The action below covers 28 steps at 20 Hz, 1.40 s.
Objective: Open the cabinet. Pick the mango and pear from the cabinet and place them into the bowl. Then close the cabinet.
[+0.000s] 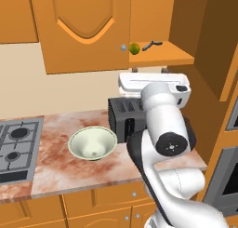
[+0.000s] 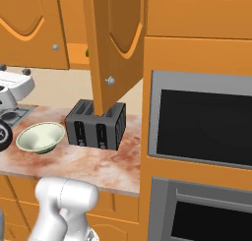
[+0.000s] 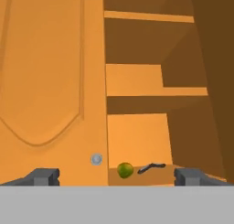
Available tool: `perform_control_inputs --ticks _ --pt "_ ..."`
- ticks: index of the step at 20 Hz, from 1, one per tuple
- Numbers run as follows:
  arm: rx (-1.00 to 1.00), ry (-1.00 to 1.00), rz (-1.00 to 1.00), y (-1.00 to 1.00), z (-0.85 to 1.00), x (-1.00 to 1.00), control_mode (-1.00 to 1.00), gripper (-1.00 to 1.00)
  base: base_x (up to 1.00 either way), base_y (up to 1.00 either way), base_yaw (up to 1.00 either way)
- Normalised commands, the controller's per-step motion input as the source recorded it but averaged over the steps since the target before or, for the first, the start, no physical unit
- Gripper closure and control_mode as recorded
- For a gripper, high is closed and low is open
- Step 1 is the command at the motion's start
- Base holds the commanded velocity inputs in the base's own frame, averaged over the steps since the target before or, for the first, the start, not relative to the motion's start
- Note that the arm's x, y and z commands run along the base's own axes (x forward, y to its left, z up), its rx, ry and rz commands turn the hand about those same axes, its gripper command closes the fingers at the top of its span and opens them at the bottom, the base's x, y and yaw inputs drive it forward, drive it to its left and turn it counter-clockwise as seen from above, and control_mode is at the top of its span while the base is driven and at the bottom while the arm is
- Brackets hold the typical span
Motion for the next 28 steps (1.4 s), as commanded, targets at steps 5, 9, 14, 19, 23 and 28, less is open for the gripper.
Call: perform_control_inputs --ticks 5,9,14,19,23,28 --pt "0.00 -0.03 0.00 0.28 -0.02 0.60 -1.00 -1.00 0.00 0.00 0.00" --pt "0.00 0.05 0.00 0.05 0.00 0.67 -1.00 -1.00 0.00 0.00 0.00" --pt "0.00 0.17 0.00 0.00 0.00 0.65 -1.00 -1.00 0.00 0.00 0.00" --pt "0.00 0.16 0.00 0.00 -0.06 0.82 -1.00 -1.00 0.00 0.00 0.00" --pt "0.00 0.12 0.00 0.00 -0.07 0.75 -1.00 -1.00 0.00 0.00 0.00" --pt "-0.01 0.10 0.09 0.00 -0.19 0.33 -1.00 -1.00 0.00 0.00 0.00"
